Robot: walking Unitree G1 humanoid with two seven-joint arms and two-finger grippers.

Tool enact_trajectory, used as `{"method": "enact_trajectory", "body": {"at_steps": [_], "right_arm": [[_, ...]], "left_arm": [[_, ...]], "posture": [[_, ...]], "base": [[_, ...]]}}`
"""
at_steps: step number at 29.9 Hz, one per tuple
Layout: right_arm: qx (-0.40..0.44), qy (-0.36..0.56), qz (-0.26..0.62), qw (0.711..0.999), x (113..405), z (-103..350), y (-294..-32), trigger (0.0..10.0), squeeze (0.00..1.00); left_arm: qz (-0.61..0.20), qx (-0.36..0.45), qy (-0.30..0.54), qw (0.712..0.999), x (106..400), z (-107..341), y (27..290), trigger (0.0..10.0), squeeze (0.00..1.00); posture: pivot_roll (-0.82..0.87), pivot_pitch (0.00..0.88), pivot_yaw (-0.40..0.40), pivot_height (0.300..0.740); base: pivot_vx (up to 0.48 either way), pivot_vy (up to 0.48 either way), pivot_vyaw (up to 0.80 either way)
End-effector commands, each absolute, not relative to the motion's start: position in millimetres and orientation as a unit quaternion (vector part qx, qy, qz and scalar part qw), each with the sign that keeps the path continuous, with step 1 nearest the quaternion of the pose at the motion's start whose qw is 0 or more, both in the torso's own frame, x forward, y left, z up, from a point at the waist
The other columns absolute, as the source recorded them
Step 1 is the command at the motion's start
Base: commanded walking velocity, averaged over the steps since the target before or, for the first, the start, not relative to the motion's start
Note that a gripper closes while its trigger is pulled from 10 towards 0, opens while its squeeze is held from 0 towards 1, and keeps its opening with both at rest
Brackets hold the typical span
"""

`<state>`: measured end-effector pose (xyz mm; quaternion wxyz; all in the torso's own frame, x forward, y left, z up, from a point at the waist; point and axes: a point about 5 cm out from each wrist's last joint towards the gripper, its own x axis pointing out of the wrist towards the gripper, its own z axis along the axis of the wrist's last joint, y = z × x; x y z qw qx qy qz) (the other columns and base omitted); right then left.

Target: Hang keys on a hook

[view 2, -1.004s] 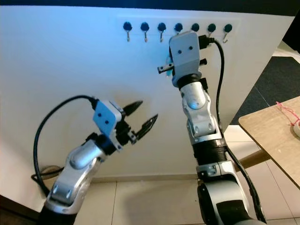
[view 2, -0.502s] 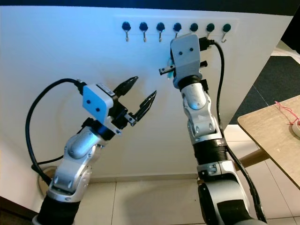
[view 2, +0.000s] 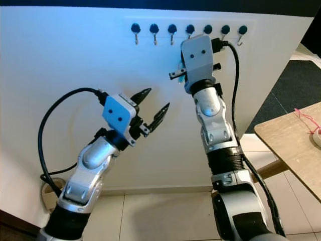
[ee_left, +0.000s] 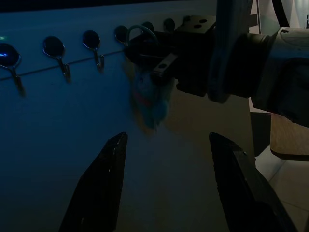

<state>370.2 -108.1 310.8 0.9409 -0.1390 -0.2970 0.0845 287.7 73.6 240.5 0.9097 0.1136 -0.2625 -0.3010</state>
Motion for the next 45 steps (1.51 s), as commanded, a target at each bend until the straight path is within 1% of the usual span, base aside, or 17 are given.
{"method": "enact_trajectory", "body": {"at_steps": [1, 9, 17, 24, 26, 28, 29, 31, 33, 34, 35, 36, 38, 39, 40, 41, 45], "right_arm": [[-0.145, -0.320, 0.095, 0.932, 367, 321, -104, 0.0, 0.00], [-0.146, -0.328, 0.113, 0.927, 365, 322, -98, 0.0, 0.00], [-0.152, -0.293, 0.116, 0.937, 372, 316, -99, 0.0, 0.00], [-0.160, -0.275, 0.119, 0.940, 379, 314, -98, 0.0, 0.00], [-0.164, -0.264, 0.120, 0.943, 381, 312, -98, 0.3, 0.00], [-0.165, -0.261, 0.121, 0.943, 382, 311, -98, 0.3, 0.00], [-0.167, -0.255, 0.123, 0.945, 382, 309, -97, 0.7, 0.00], [-0.168, -0.250, 0.124, 0.945, 383, 308, -97, 0.7, 0.00], [-0.169, -0.238, 0.128, 0.948, 384, 303, -98, 3.2, 0.00], [-0.169, -0.236, 0.128, 0.948, 384, 302, -98, 3.5, 0.00], [-0.168, -0.235, 0.128, 0.949, 384, 302, -99, 4.7, 0.00], [-0.168, -0.234, 0.128, 0.949, 384, 302, -99, 7.4, 0.07], [-0.167, -0.234, 0.128, 0.949, 384, 301, -100, 7.4, 0.07], [-0.166, -0.234, 0.127, 0.950, 385, 302, -100, 10.0, 0.48], [-0.166, -0.234, 0.126, 0.950, 385, 302, -101, 10.0, 0.48], [-0.164, -0.234, 0.125, 0.950, 385, 302, -101, 10.0, 1.00], [-0.160, -0.233, 0.123, 0.951, 386, 302, -102, 10.0, 1.00]], "left_arm": [[-0.296, 0.118, -0.265, 0.910, 290, 241, 75, 10.0, 0.00], [-0.293, 0.120, -0.268, 0.910, 291, 241, 75, 10.0, 0.00], [-0.293, 0.119, -0.267, 0.910, 292, 240, 76, 10.0, 0.00], [-0.293, 0.119, -0.265, 0.911, 292, 238, 76, 10.0, 0.00], [-0.292, 0.119, -0.263, 0.912, 292, 238, 77, 10.0, 0.00], [-0.292, 0.119, -0.263, 0.912, 292, 238, 77, 10.0, 0.00], [-0.292, 0.119, -0.262, 0.912, 292, 237, 77, 10.0, 0.00], [-0.292, 0.119, -0.262, 0.912, 292, 237, 77, 10.0, 0.00], [-0.292, 0.120, -0.261, 0.912, 292, 237, 77, 10.0, 0.00], [-0.292, 0.120, -0.261, 0.912, 292, 237, 77, 10.0, 0.00], [-0.292, 0.120, -0.261, 0.912, 292, 237, 77, 10.0, 0.00], [-0.292, 0.120, -0.261, 0.912, 292, 237, 77, 10.0, 0.00], [-0.292, 0.121, -0.262, 0.912, 292, 237, 77, 10.0, 0.00], [-0.292, 0.120, -0.262, 0.912, 293, 237, 77, 10.0, 0.00], [-0.292, 0.120, -0.262, 0.912, 293, 237, 77, 10.0, 0.00], [-0.291, 0.120, -0.262, 0.912, 293, 237, 77, 10.0, 0.00], [-0.291, 0.120, -0.262, 0.912, 293, 238, 77, 10.0, 0.00]], "posture": [[0.06, 0.090, -0.040, 0.740], [0.06, 0.090, -0.041, 0.740], [0.06, 0.095, -0.041, 0.740], [0.06, 0.098, -0.042, 0.740], [0.06, 0.099, -0.045, 0.740], [0.06, 0.099, -0.045, 0.740], [0.06, 0.098, -0.045, 0.740], [0.06, 0.098, -0.045, 0.740], [0.06, 0.099, -0.044, 0.740], [0.06, 0.099, -0.044, 0.740], [0.06, 0.100, -0.044, 0.740], [0.06, 0.100, -0.043, 0.740], [0.06, 0.100, -0.043, 0.740], [0.06, 0.100, -0.042, 0.740], [0.06, 0.100, -0.042, 0.740], [0.06, 0.101, -0.042, 0.740], [0.06, 0.101, -0.042, 0.740]], "base": [[0.000, 0.000, 0.00], [0.000, 0.000, 0.00], [0.000, 0.000, 0.00], [0.000, 0.000, 0.00], [0.000, 0.000, 0.00], [0.000, 0.000, 0.00], [0.000, 0.000, 0.00], [0.000, 0.000, 0.00], [0.000, 0.000, 0.00], [0.000, 0.000, 0.00], [0.000, 0.000, 0.00], [0.000, 0.000, 0.00], [0.000, 0.000, 0.00], [0.000, 0.000, 0.00], [0.000, 0.000, 0.00], [0.000, 0.000, 0.00], [0.000, 0.000, 0.00]]}}
